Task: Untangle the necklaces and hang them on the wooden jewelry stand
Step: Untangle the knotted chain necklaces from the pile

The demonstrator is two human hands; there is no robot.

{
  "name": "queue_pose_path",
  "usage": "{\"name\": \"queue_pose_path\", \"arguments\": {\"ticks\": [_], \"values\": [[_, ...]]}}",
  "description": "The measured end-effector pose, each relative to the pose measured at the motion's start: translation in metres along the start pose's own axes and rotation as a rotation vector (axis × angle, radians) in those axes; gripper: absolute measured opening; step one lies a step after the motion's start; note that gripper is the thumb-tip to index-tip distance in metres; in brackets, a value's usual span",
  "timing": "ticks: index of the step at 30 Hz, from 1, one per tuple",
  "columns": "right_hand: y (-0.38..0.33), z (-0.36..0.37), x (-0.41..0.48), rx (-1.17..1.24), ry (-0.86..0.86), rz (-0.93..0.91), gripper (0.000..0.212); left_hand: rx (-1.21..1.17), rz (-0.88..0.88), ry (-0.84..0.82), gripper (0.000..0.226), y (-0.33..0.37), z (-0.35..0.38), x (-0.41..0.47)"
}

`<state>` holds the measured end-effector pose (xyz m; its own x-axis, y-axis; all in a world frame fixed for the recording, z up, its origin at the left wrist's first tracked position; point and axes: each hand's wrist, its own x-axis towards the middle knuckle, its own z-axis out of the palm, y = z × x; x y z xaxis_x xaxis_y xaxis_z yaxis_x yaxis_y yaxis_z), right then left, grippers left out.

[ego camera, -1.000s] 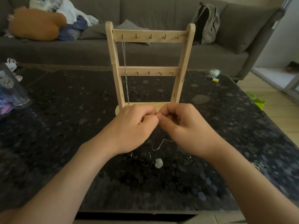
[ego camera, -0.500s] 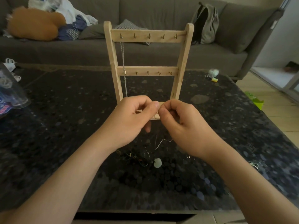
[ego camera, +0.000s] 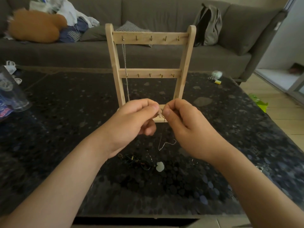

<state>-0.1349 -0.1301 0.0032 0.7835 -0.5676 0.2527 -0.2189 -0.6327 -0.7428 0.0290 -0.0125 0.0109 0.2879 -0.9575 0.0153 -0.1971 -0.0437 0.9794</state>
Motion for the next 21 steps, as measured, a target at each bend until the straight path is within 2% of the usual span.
{"name": "queue_pose_path", "arguments": {"ticks": [6,11,16,21], "values": [[0.001,-0.004,0.002,0.054,0.022,-0.041,0.012,-0.105,-0.082,-0.047,0.033,0.009,0.004,-0.001],[-0.003,-0.002,-0.001,0.07,0.013,-0.041,0.014,-0.191,-0.079,-0.012,0.033,0.01,0.007,-0.001],[-0.009,-0.005,-0.003,0.108,0.028,0.1,0.025,-0.301,-0.105,0.008,0.019,0.01,0.004,0.0],[-0.013,-0.008,-0.002,0.219,0.005,0.175,0.037,-0.318,-0.177,-0.03,0.035,0.015,0.003,0.0]]}}
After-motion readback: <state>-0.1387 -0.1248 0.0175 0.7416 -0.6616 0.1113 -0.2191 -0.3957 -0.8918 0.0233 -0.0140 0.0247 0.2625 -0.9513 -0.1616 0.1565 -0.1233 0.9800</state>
